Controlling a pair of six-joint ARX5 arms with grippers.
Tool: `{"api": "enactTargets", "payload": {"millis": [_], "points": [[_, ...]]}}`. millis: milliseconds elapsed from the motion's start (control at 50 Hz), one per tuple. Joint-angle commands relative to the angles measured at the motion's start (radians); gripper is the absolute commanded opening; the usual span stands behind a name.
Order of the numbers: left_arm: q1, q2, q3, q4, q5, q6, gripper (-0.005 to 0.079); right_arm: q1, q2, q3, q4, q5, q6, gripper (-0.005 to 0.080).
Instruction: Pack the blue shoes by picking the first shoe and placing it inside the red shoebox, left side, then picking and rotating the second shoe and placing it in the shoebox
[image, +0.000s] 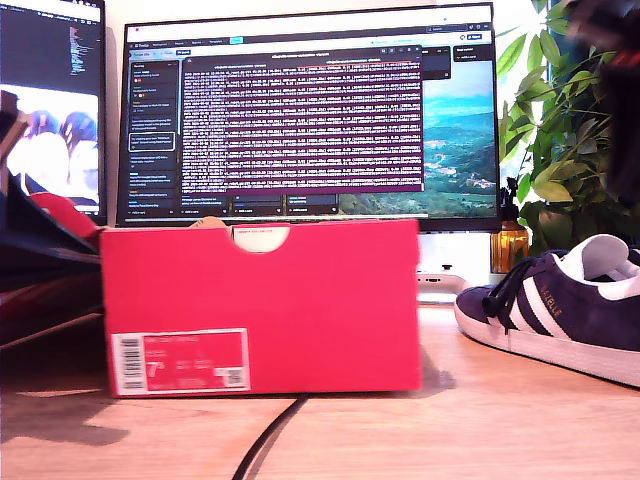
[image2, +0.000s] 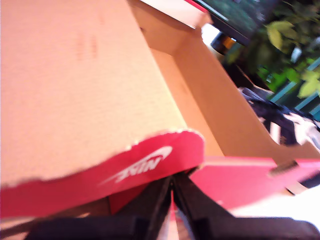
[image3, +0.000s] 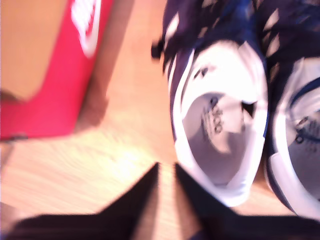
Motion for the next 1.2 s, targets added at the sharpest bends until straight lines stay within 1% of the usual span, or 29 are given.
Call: {"api": "enactTargets", "payload": {"millis": [0,40,80,120,300,420,540,720,1180], "points": [[-0.003,0.005,-0.021,0.011,0.002,0.001,-0.002,0.021,0.025,-0.008,-0.001,0.038,-0.004,0.0486],[-0.003,0.005,-0.021,0.01,0.002,0.001,-0.002,0.033,0.037,-0.008,-0.003,0.055,-0.01,0.0546],[-0.003,0.005,-0.021,0.01,0.002,0.001,-0.002,0.043,0.049,-0.008,-0.003,0.069,-0.018,0.0585],[-0.003,0.005,-0.021,0.01,0.002,0.001,-0.002,0.052,0.06,-0.008,-0.006,0.082,-0.02,0.0606],[-0.003,0.005,-0.021,0.01,0.002,0.002,-0.002,0.073,0.097,-0.008,0.008,0.115,-0.06,0.0607],[-0.003,0.005,-0.021,0.009,0.002,0.002,-0.002,0.076,0.111,-0.008,0.044,0.14,-0.074,0.0607],[-0.003,0.005,-0.021,0.009,0.002,0.002,-0.002,0.076,0.129,-0.008,0.081,0.14,-0.086,0.0607],[-0.003,0.005,-0.021,-0.003,0.002,0.002,-0.002,0.076,0.167,-0.008,0.103,0.14,-0.114,0.0607],[-0.003,0.005,-0.021,-0.013,0.002,0.002,-0.002,0.076,0.312,-0.008,0.121,0.14,-0.143,0.0597]]}}
